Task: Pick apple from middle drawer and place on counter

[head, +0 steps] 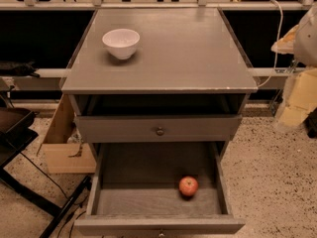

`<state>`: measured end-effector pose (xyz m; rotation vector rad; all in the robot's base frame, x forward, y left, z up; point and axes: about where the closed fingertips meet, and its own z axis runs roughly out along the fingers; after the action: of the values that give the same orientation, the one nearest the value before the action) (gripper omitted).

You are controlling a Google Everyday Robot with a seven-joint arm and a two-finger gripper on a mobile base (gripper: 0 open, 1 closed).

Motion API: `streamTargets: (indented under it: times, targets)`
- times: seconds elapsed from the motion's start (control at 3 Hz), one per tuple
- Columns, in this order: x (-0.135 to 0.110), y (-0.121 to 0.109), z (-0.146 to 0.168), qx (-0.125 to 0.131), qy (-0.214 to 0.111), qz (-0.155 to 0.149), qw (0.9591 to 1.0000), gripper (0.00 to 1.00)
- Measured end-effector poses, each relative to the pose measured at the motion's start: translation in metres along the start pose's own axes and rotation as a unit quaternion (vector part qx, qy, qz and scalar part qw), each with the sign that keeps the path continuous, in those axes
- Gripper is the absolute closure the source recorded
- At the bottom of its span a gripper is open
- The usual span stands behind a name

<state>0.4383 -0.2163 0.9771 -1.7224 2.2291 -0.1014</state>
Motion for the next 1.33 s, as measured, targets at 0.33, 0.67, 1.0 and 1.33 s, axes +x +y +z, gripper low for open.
streamTargets:
  times: [0.33, 0.67, 1.0, 1.33]
  targets:
    - [-0.001, 0.000, 0.000, 0.001, -0.001, 0.000, 1.0000, 0.00]
    - [-0.001, 0.011, 0.023, -0.007, -0.009, 0.000, 0.9999, 0.00]
    - [-0.006, 0.048, 0.073, -0.019, -0.051, -0.007, 0.9985, 0.00]
    - [-0.001, 0.085, 0.150, -0.048, -0.085, -0.002, 0.9952, 0.00]
